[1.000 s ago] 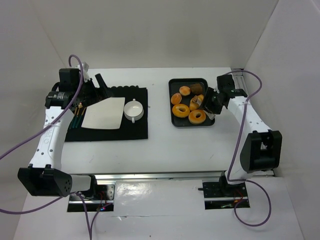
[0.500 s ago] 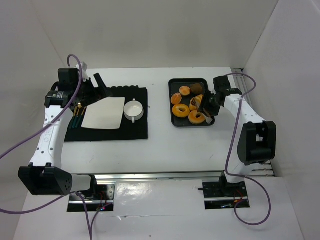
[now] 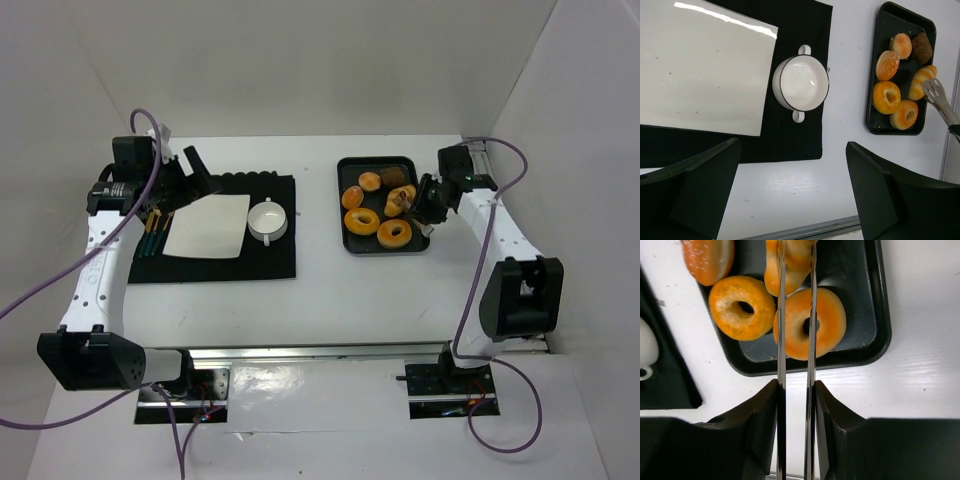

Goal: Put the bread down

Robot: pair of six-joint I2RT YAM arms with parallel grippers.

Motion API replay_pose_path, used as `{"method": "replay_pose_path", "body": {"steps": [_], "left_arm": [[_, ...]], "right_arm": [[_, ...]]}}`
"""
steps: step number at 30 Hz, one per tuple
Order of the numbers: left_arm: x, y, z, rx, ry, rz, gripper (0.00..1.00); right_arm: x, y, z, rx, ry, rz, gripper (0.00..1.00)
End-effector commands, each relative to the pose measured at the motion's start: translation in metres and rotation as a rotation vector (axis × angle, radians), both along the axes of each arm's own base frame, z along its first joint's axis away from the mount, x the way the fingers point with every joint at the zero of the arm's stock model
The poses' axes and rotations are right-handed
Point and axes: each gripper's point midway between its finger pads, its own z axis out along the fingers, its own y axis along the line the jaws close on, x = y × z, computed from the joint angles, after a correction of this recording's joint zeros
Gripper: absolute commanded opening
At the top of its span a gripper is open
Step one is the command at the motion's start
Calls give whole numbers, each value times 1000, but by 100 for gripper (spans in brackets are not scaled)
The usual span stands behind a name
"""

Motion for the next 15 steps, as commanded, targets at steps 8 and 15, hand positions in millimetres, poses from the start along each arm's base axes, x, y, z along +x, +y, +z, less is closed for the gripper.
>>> {"method": "replay_pose_path", "body": {"steps": [8,15], "left_arm": [[-1,53,39,59,-81,156,100],[-17,76,57,57,-96,302,100]], "right_arm": [[-6,79,119,28,-240,189,35],[-17,263,138,126,-351,559,35]]}}
